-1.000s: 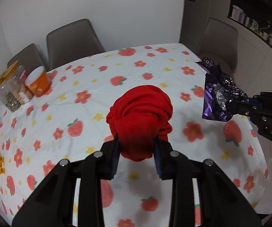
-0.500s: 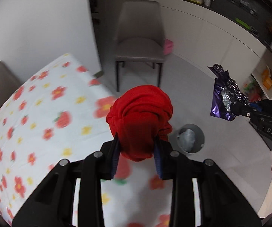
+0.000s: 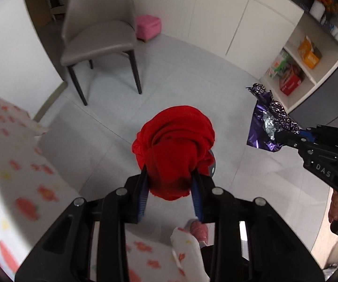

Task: Collect trash
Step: 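Carry the red item and purple wrapper off the table over the bin, then open the right tool to drop the wrapper while the left tool releases the red item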

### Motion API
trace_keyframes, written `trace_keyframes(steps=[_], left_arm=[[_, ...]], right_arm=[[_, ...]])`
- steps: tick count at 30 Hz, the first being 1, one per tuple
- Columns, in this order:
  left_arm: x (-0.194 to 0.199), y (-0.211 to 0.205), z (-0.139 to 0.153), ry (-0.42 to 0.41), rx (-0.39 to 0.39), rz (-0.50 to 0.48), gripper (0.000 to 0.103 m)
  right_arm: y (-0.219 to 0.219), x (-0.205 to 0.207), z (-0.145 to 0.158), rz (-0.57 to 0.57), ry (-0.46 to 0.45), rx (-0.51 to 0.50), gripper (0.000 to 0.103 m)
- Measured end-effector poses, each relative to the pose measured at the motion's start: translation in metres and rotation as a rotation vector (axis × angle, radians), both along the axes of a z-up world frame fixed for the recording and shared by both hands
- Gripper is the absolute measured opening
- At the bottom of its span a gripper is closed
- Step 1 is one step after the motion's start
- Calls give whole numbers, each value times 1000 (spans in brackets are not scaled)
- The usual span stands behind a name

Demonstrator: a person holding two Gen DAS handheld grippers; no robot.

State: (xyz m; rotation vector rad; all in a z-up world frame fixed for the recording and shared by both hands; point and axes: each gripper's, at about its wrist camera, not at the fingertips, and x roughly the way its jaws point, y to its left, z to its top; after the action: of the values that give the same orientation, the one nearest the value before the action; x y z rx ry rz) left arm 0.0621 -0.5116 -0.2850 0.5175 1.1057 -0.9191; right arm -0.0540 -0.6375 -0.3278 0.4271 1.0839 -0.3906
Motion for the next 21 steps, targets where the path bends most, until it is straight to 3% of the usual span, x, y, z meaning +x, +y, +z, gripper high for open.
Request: trace_keyframes(steps=[4, 10, 17, 21], left_arm=[[-2, -36, -41, 20, 55, -2, 32], [-2, -58, -82, 35, 117, -2, 32], [2, -53, -98, 40, 133, -15, 32], [0, -55, -104, 48, 139, -19, 32]], right_arm=[[-29, -1, -48, -5, 34, 44, 12], [-42, 8, -112, 6, 83, 81, 13], [-42, 3, -137, -7, 80, 97, 48], [-45, 1, -140, 1, 80, 103, 52]])
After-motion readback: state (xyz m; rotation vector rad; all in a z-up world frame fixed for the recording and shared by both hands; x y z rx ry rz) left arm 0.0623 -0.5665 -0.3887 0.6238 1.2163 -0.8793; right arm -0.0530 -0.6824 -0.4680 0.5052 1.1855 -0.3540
